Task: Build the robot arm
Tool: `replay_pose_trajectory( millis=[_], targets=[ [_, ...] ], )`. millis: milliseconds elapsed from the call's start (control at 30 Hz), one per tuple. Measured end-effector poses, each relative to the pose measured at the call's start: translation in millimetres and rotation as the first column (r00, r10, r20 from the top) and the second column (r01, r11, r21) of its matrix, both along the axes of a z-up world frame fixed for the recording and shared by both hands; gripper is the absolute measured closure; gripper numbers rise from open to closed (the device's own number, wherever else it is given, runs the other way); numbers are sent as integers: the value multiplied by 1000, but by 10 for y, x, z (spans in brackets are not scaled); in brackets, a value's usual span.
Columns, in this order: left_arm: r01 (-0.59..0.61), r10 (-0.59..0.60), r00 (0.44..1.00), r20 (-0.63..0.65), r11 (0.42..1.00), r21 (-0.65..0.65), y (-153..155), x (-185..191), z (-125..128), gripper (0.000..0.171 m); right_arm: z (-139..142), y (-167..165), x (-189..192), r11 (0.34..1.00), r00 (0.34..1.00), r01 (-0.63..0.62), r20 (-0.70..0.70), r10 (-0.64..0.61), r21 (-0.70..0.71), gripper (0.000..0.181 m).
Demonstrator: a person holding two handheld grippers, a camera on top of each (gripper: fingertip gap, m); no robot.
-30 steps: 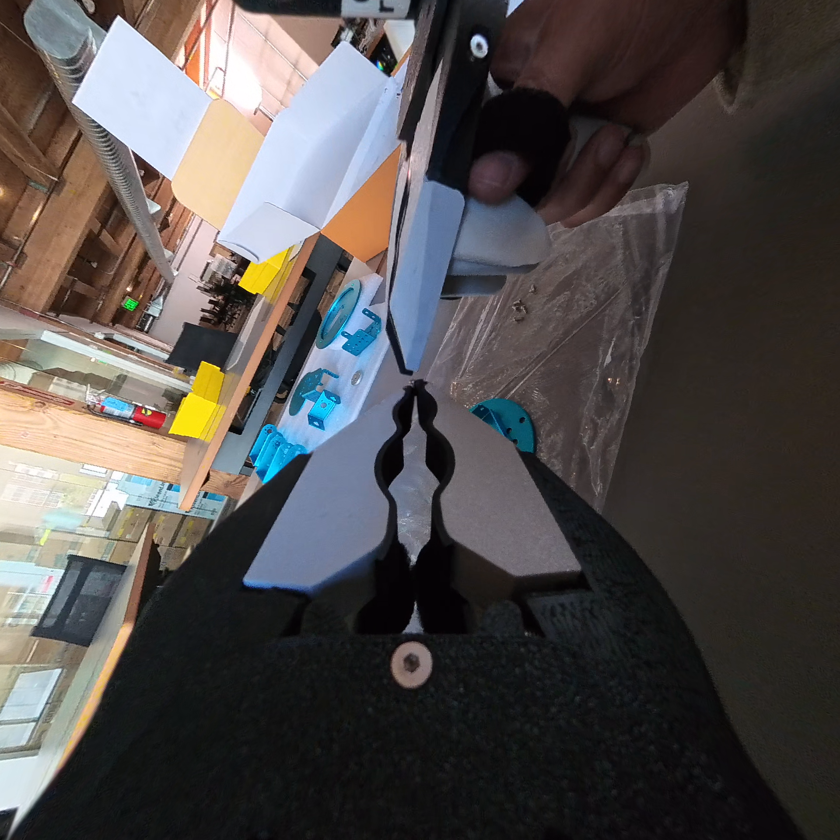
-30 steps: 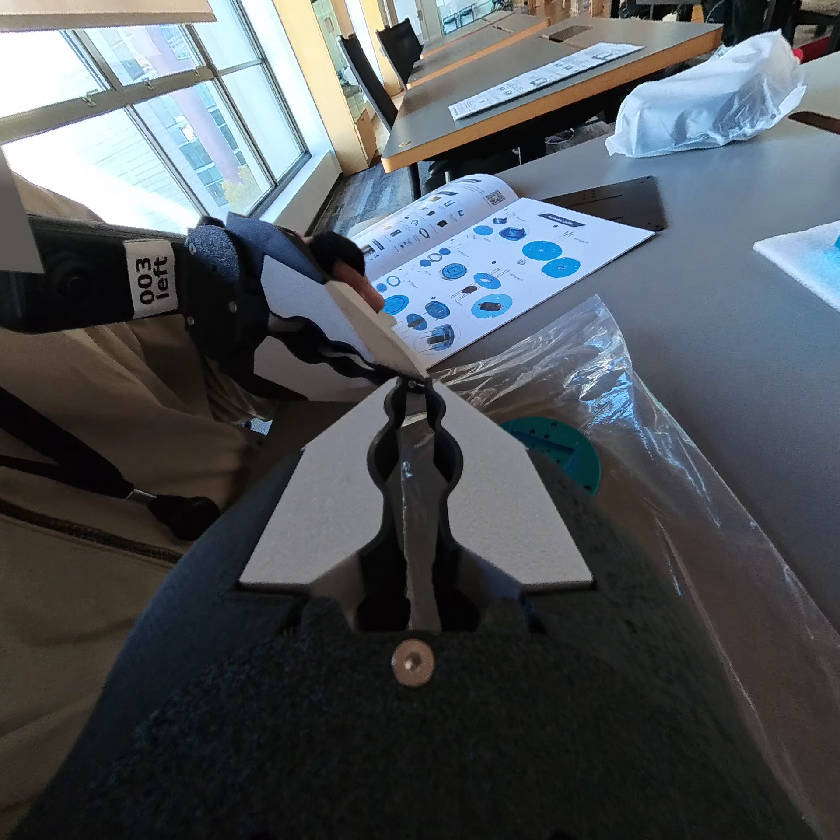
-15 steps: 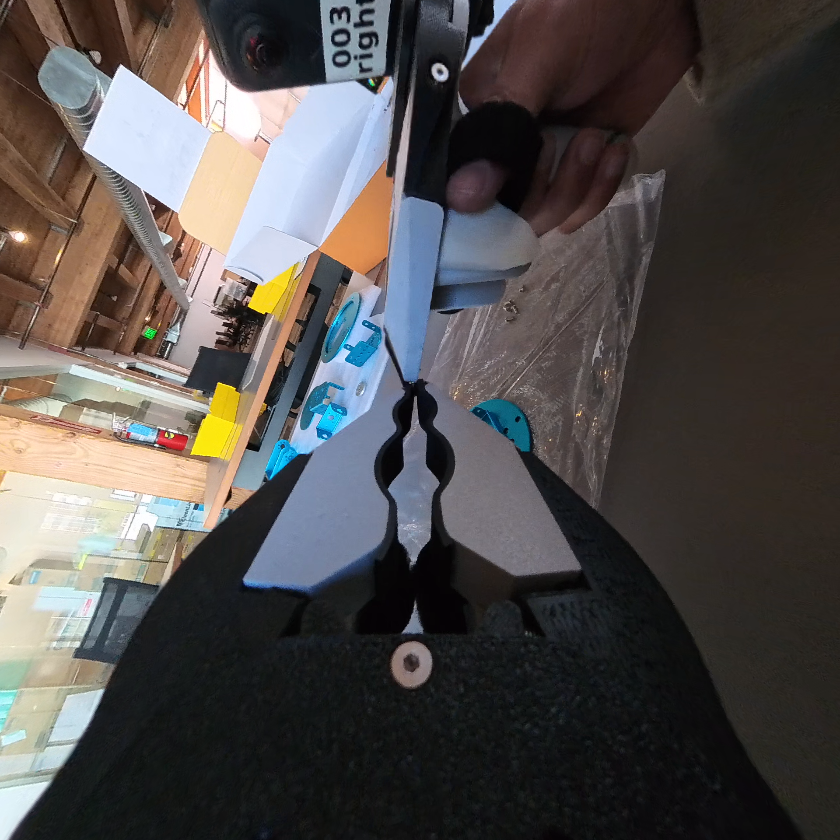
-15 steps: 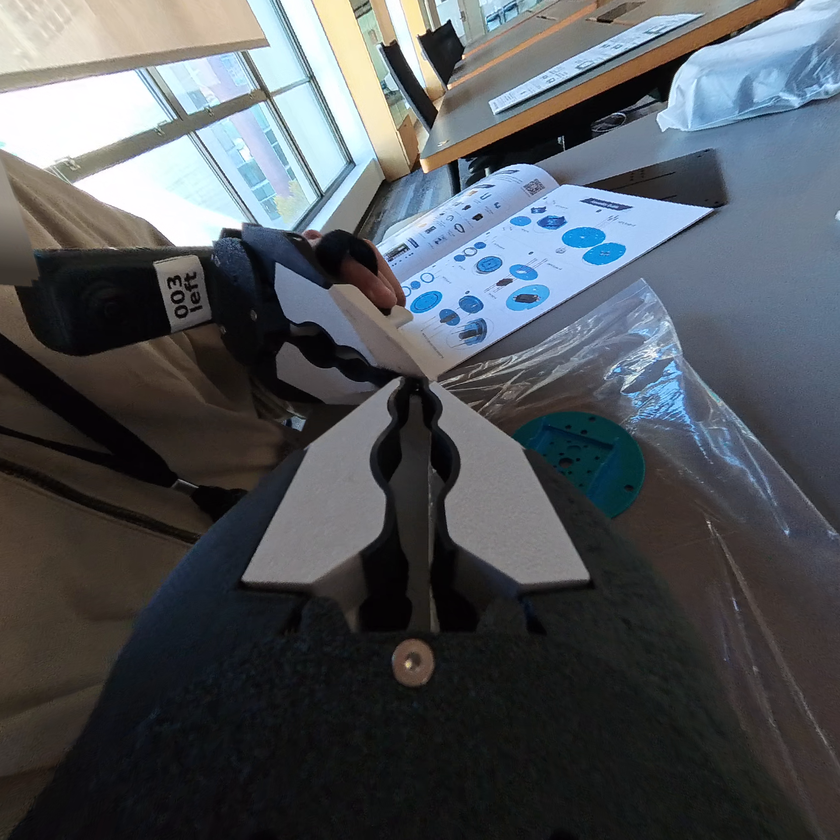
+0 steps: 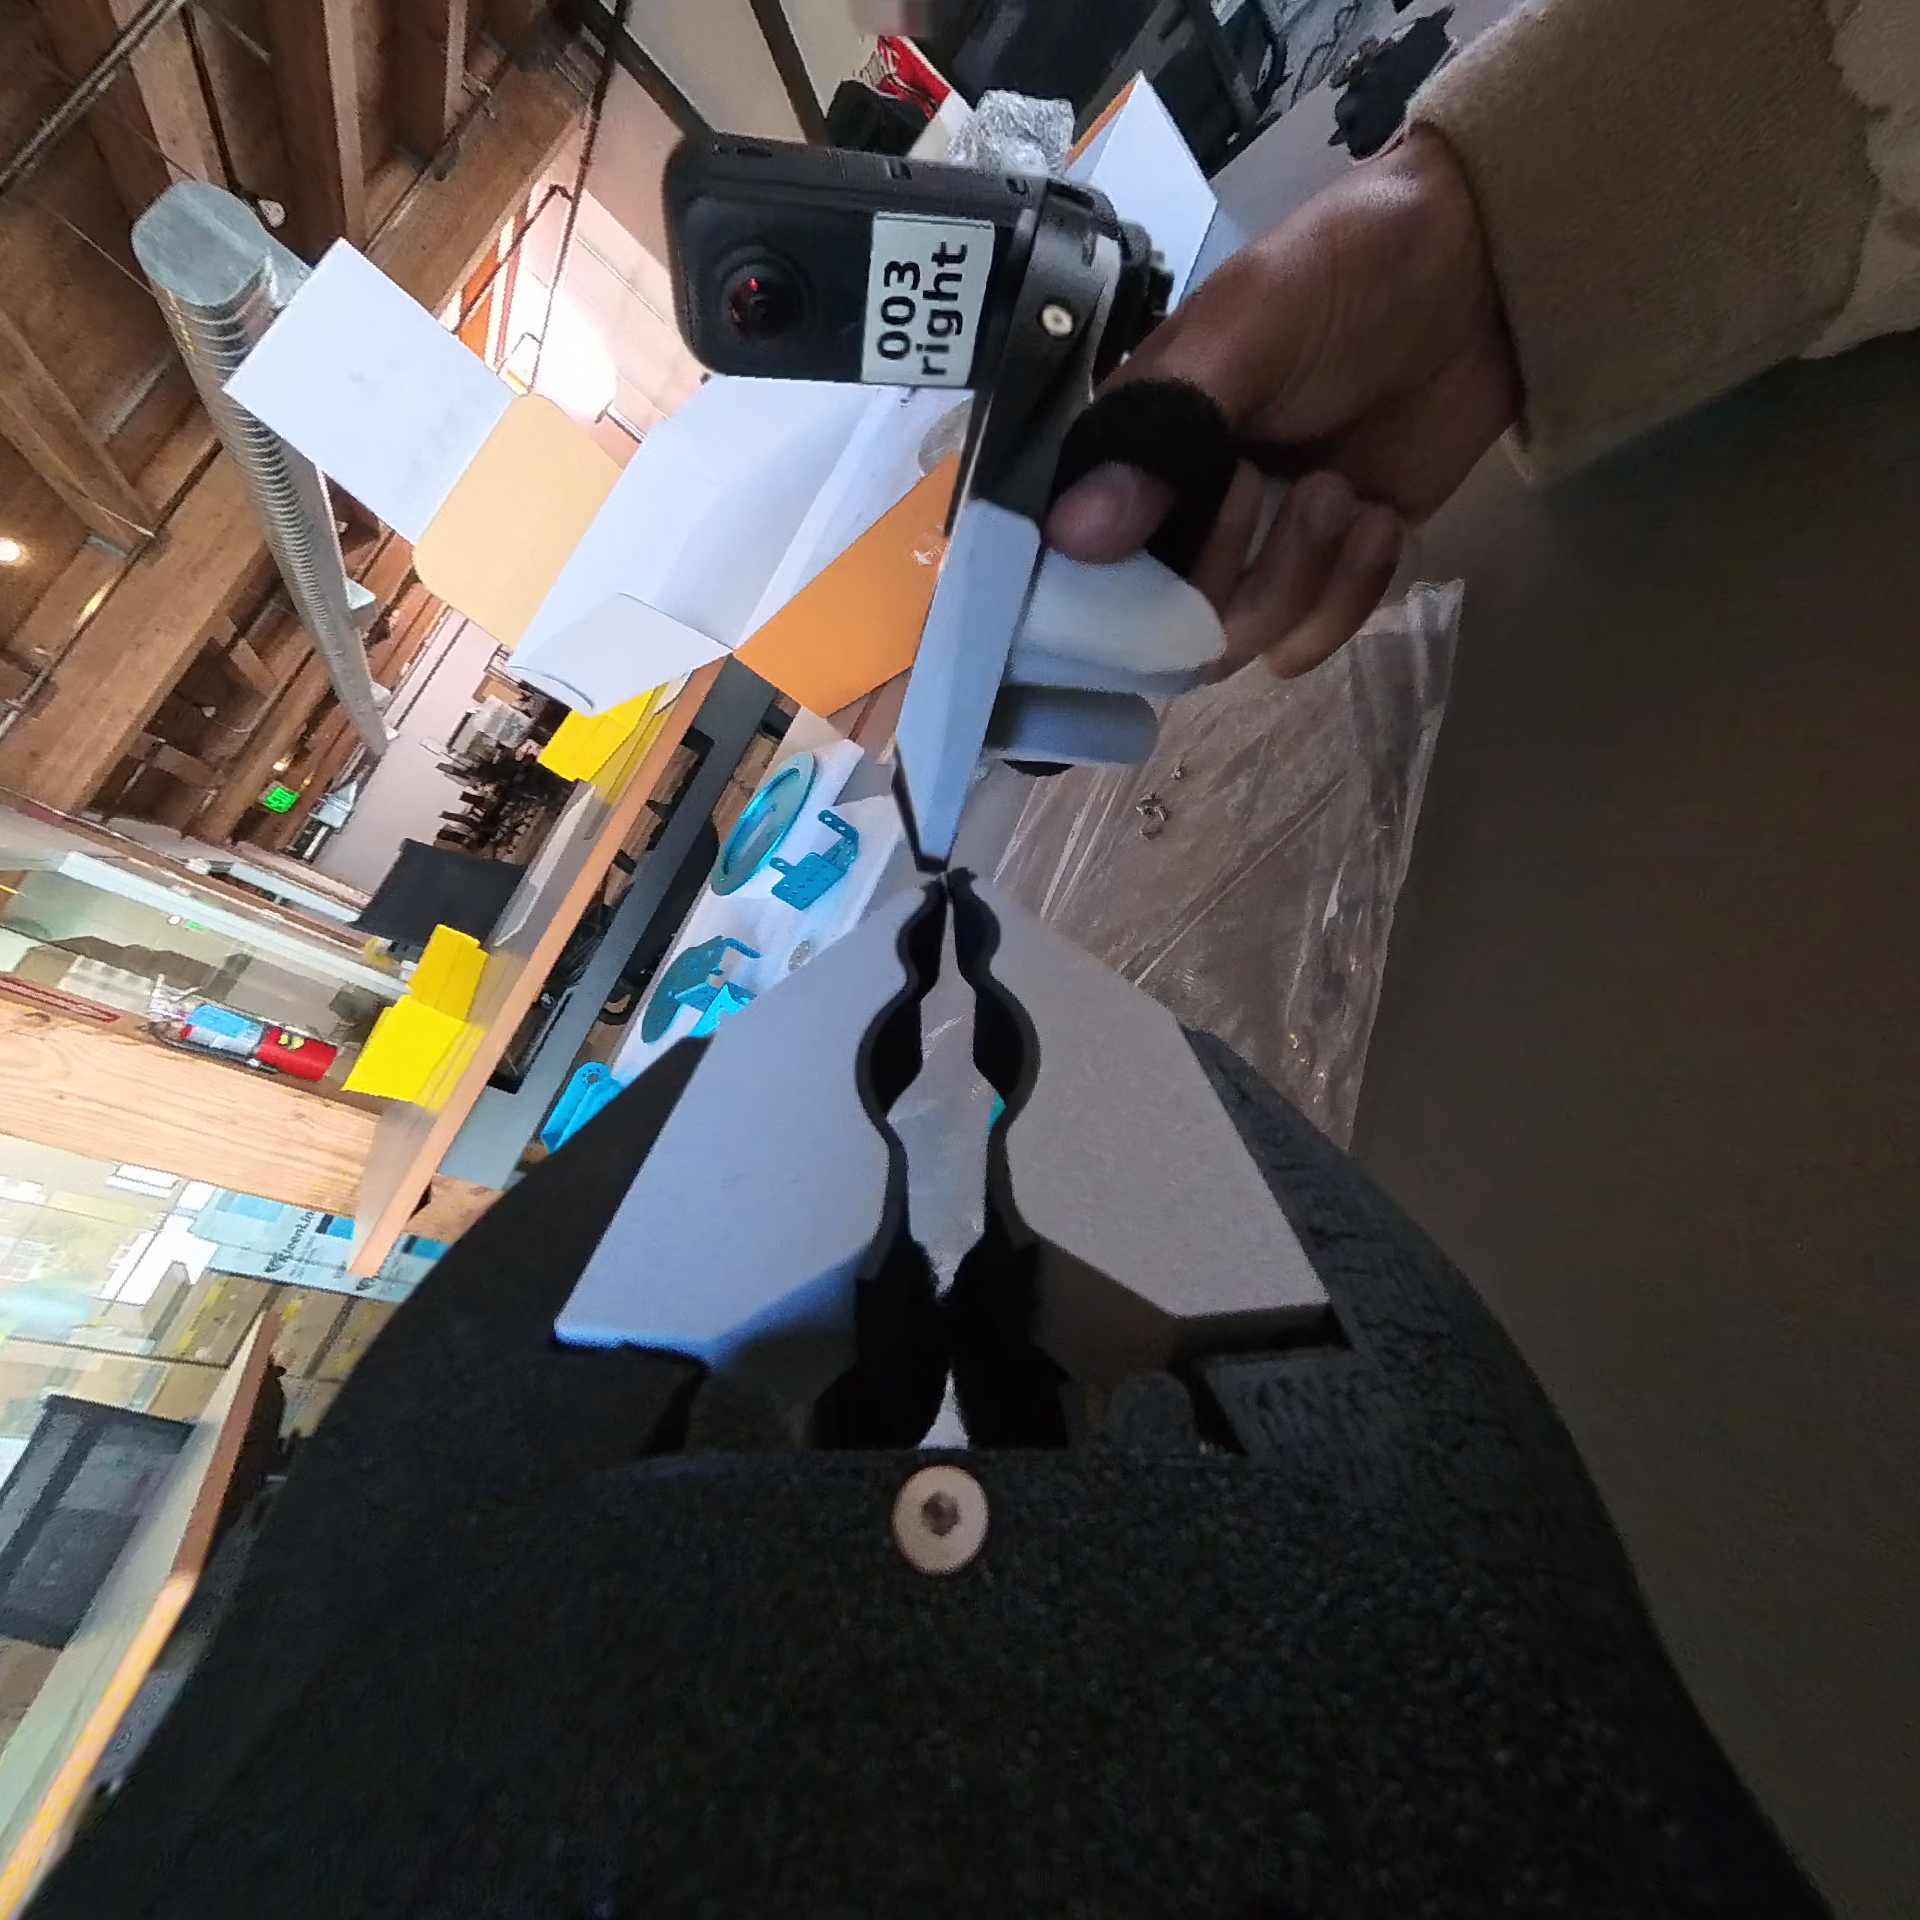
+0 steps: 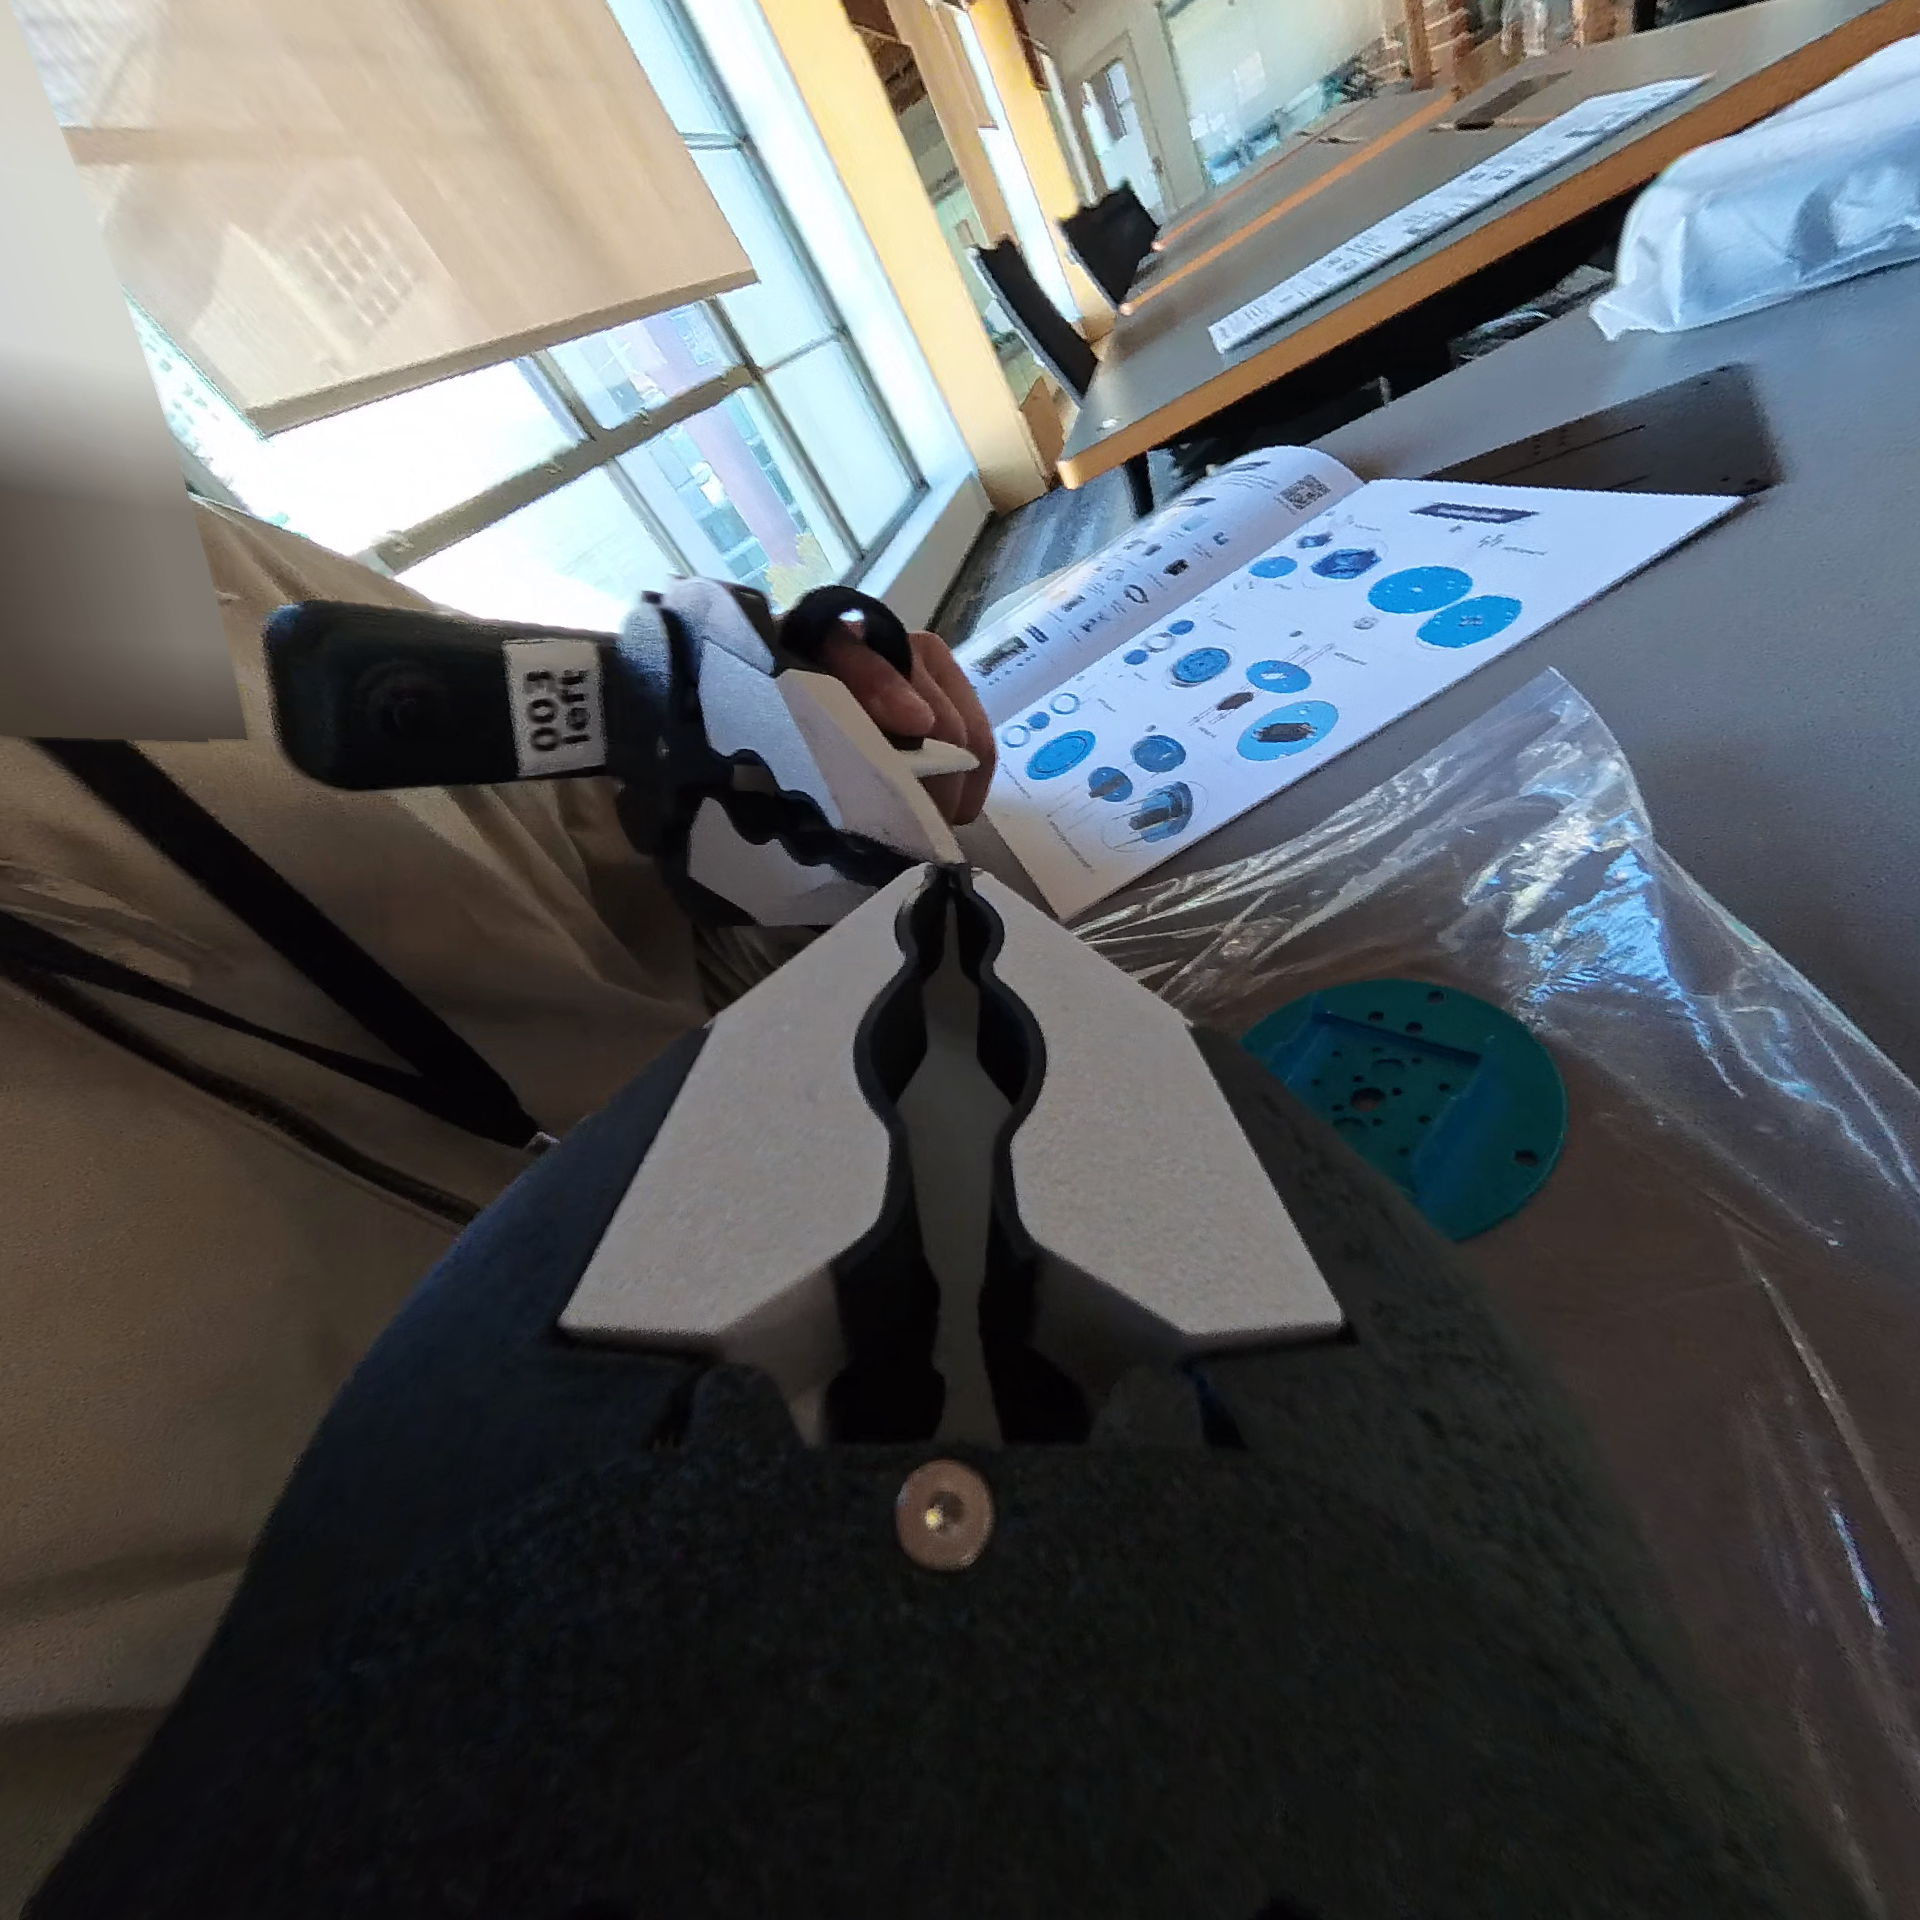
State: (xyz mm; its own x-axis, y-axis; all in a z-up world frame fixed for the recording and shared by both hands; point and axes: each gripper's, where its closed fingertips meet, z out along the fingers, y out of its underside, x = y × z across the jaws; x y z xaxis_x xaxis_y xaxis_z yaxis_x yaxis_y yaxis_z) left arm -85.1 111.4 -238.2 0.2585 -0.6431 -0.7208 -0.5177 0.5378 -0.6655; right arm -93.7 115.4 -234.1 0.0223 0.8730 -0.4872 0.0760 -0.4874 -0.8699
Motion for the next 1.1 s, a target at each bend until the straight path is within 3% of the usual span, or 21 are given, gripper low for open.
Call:
replay_pose_trajectory(
  millis=[100,500,1100],
  targets=[
    [-1,1,1000,-16,1000,12,6,0,-10,171,-1,-15,30,999,1000,-24,-9,23,-44,173],
    [65,-60,996,-68,995,81,-114,47,-74,171,-86,-140,26,983,992,-125,-14,125,-136,177],
    [16,-17,1000,-10,995,-101,9,26,-127,171,-121,-20,65,998,998,-38,42,40,-40,181]
  ],
)
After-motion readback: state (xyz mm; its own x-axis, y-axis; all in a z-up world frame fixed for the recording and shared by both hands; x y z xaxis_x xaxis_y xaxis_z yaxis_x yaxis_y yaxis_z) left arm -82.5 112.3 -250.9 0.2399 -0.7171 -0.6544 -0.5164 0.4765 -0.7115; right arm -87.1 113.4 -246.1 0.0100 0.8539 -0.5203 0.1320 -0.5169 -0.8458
